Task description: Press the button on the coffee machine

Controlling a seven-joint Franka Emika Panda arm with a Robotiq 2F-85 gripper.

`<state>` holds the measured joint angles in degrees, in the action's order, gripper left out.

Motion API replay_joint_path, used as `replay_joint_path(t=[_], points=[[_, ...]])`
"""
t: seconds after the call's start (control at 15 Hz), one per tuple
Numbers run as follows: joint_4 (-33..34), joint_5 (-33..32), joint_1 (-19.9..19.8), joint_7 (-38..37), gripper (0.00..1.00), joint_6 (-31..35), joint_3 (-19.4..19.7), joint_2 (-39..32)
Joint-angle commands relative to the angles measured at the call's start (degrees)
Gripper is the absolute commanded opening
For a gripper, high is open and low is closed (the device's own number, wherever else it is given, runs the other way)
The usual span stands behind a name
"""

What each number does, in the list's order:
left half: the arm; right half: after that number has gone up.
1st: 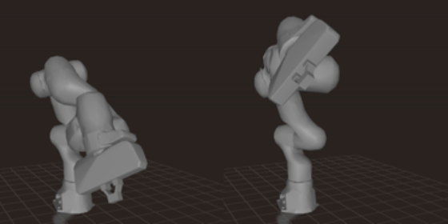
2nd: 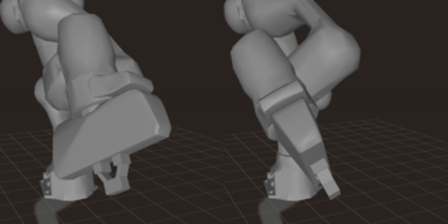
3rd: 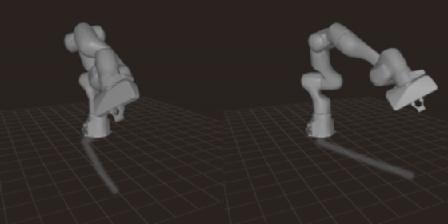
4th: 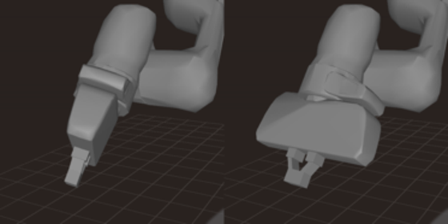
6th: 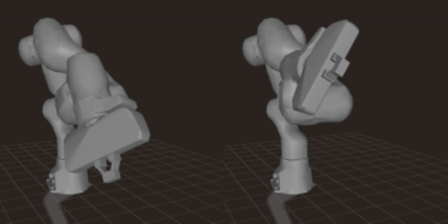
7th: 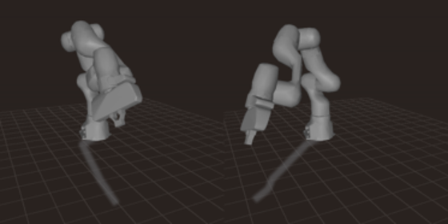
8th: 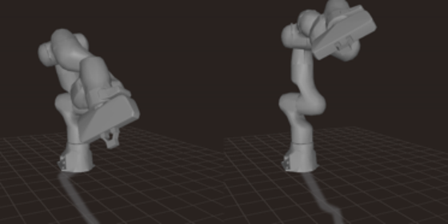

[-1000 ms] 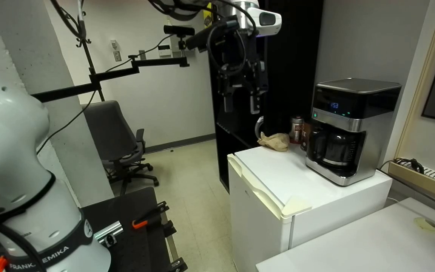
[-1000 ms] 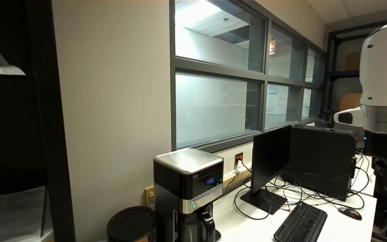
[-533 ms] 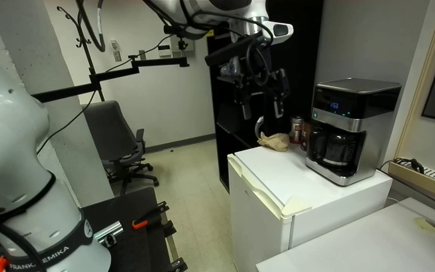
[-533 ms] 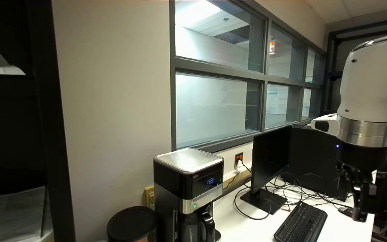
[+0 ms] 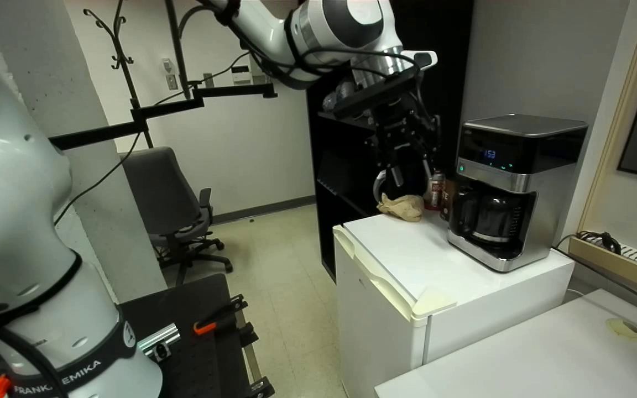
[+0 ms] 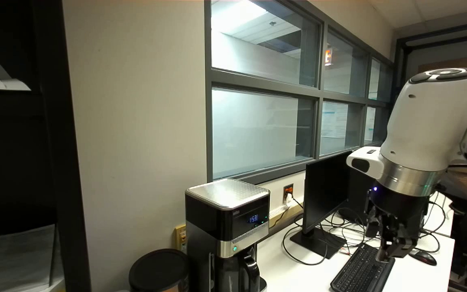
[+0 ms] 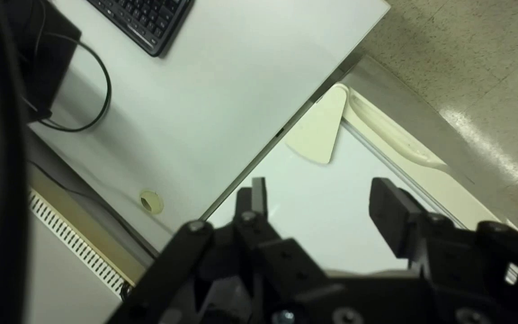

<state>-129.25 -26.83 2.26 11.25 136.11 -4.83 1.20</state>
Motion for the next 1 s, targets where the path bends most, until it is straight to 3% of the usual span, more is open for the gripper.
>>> replay_joint_path(t=[0.0, 0.27, 0.53, 0.93], points=[[3.12, -5.17, 0.45, 1.58, 0.28, 5.98, 0.49, -4.84], [5.04, -13.2, 0.82, 0.3, 0.02, 12.51, 1.03, -8.67], [8.32, -24.43, 1.42, -2.7, 0.0, 18.74, 2.15, -12.63], [14.47, -42.47, 1.9, -13.67, 0.0, 27.26, 2.92, -19.09]])
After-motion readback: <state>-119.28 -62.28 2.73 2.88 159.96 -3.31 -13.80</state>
